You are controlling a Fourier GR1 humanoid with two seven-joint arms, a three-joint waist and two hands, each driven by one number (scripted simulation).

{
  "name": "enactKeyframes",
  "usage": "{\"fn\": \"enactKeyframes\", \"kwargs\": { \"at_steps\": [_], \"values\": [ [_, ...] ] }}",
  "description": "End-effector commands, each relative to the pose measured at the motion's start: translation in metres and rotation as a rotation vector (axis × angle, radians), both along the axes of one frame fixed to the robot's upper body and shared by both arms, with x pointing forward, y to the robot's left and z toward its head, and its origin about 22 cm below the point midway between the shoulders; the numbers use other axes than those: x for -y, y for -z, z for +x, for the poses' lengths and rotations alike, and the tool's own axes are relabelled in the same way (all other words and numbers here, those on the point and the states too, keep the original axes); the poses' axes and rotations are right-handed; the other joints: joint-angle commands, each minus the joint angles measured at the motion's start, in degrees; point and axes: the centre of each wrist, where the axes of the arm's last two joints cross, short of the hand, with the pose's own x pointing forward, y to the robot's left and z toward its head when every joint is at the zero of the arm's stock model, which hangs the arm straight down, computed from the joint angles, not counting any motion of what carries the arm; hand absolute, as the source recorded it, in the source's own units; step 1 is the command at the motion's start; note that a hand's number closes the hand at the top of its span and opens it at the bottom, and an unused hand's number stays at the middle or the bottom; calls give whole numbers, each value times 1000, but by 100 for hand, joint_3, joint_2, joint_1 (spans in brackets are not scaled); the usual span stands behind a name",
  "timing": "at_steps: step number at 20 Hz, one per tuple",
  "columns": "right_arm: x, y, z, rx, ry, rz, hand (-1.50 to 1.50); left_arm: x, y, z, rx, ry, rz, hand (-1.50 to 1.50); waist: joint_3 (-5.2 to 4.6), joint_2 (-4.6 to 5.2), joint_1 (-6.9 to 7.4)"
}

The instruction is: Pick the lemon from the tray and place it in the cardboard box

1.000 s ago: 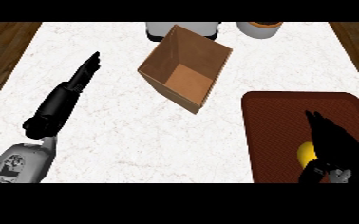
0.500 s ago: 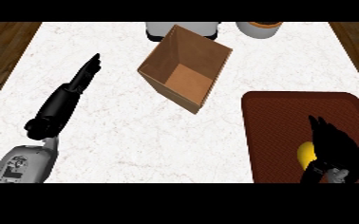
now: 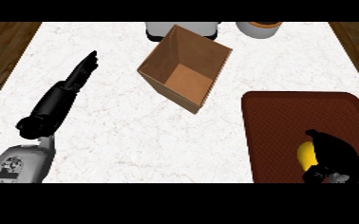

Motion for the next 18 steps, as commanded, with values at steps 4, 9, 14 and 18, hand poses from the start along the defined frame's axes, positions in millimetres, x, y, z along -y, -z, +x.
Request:
{"fn": "enactKeyframes", "kwargs": {
  "at_steps": [4, 9, 14, 18],
  "values": [
    [-2, 12, 18, 88, -164, -43, 150, 16, -1, 9, 2, 9, 2, 0, 2, 6, 22],
    [11, 5, 6, 148, -199, -102, 150, -6, 4, 0, 0, 5, -16, 0, 0, -3, 10],
    [-195, -18, 8, 255, -806, 253, 150, 29, -5, 20, 36, 135, -2, 0, 13, 163, 948],
    [-268, -49, 9, 353, -1033, 324, 150, 43, -8, 21, 38, 188, -8, 0, 8, 152, 1144]
  ]
}}
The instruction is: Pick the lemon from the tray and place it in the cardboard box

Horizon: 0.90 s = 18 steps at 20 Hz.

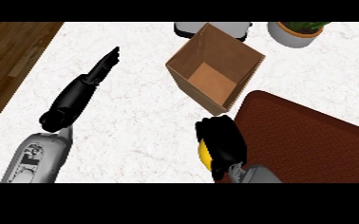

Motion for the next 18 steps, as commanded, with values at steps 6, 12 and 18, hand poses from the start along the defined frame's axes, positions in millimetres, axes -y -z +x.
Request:
{"fn": "enactKeyframes", "kwargs": {
  "at_steps": [6, 12, 18],
  "values": [
    [-110, -60, -4, 325, -396, 90, 150, 13, -4, 9, -6, 19, 11, 0, -5, -42, -54],
    [-135, -108, 5, 444, -322, 206, 150, 9, 5, 6, -23, -22, 19, 0, -13, -92, -218],
    [-138, -146, 19, 501, 10, 436, 150, -3, 9, 7, -29, -54, -2, 0, -18, -102, -376]
  ]
}}
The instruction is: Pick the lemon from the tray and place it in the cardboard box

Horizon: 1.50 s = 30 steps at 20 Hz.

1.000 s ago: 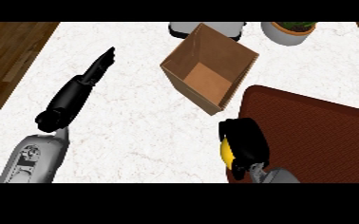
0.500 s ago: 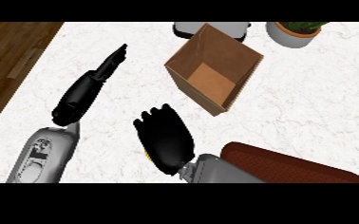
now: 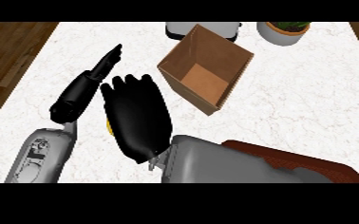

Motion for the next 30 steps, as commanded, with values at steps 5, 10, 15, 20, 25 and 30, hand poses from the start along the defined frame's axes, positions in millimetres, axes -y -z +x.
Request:
{"fn": "enactKeyframes", "kwargs": {
  "at_steps": [5, 10, 15, 20, 25, 30],
  "values": [
    [-13, -36, 47, 17, 268, 222, 150, -11, 2, -1, 23, -40, 5, 0, 2, 19, -256],
    [-12, -36, 74, 1, 355, 235, 150, -18, -2, -8, 2, -55, 9, 0, 7, 5, -372],
    [1, -28, 112, -44, 360, 87, 150, -31, 4, -14, 13, -88, 3, 0, 9, 9, -465],
    [29, -34, 140, -329, 372, -57, 150, -11, 5, -19, 8, -76, -5, 0, 13, 2, -509],
    [50, -12, 162, -447, 324, -80, 150, -24, -3, -20, 5, -81, 4, 0, 13, 6, -485],
    [91, 3, 183, -587, 350, -176, 150, -31, 14, -19, 4, -76, -14, 0, 10, 17, -527]
  ]
}}
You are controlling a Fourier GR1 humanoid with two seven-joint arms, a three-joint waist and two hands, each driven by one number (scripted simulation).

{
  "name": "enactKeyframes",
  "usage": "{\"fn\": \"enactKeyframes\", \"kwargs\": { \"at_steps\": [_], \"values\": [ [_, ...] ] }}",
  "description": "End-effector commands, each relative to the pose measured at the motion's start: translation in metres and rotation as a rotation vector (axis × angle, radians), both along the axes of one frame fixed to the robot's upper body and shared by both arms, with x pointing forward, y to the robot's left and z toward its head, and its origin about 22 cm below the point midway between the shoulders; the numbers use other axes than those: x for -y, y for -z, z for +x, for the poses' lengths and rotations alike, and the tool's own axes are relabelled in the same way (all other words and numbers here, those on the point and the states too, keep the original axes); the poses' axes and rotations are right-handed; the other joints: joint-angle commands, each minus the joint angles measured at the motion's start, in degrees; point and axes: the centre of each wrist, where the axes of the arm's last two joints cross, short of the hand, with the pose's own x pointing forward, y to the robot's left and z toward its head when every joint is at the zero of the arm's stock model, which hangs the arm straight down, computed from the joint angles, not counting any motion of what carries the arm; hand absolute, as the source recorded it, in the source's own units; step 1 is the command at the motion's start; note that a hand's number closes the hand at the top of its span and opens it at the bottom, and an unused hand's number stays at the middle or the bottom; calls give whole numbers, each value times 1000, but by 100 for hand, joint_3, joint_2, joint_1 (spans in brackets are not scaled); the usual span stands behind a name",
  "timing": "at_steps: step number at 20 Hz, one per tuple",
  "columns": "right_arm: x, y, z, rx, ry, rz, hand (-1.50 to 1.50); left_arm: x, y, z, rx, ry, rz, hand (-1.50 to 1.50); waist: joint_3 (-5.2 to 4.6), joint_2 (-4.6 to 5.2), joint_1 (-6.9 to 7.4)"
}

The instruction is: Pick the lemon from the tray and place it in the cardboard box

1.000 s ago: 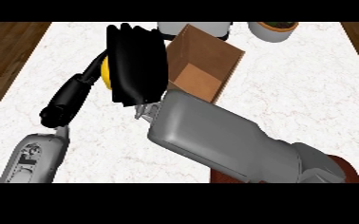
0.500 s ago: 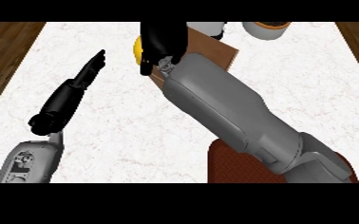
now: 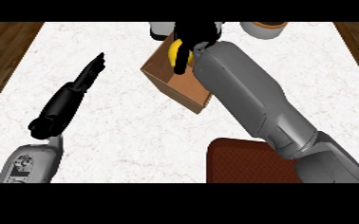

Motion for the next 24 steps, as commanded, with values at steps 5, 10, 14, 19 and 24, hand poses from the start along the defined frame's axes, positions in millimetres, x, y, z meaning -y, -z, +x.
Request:
{"fn": "enactKeyframes", "kwargs": {
  "at_steps": [5, 10, 14, 19, 24],
  "values": [
    [19, 21, 10, -155, -184, 78, -150, -9, -4, -6, 0, -4, -3, 0, 3, 0, 27],
    [30, 7, 4, 79, -220, 419, -150, 3, -2, 0, 5, -18, -1, 0, 12, -19, -82],
    [42, -5, 4, 173, -81, 912, -150, 2, 2, -3, -16, -16, -18, 0, 32, -25, -138],
    [87, 7, 17, 188, 113, 1154, -150, -1, -4, -3, 4, -11, -11, 0, 9, -1, -54],
    [136, 39, 18, 273, 165, 1188, -150, -16, -4, -9, 1, -10, 10, 0, 6, -15, -49]
  ]
}}
